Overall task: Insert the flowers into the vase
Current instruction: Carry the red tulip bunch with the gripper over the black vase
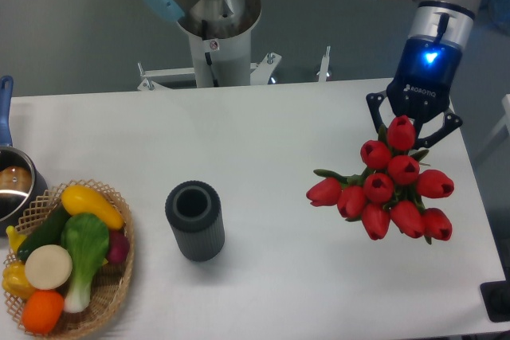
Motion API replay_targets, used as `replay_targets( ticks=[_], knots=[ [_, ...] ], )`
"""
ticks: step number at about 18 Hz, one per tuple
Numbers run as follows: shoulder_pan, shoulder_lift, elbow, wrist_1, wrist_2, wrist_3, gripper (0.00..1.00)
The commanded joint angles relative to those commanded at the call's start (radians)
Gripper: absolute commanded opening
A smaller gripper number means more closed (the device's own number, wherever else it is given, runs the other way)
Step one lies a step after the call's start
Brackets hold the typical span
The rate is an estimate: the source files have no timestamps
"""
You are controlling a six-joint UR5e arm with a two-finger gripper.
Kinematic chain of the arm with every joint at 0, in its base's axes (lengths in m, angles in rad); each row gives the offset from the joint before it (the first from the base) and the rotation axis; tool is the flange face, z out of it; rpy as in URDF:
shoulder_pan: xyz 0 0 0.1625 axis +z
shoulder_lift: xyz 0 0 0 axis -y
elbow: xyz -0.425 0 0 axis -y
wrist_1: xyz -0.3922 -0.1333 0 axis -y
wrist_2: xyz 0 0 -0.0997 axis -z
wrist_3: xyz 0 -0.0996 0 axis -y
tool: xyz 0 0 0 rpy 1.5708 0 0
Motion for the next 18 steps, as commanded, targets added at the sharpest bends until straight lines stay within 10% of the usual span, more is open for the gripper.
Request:
replay_targets(
  ticks=[18],
  knots=[
    [-0.072,-0.017,-0.028,0.003,-0.164,-0.017,0.09]
  ],
)
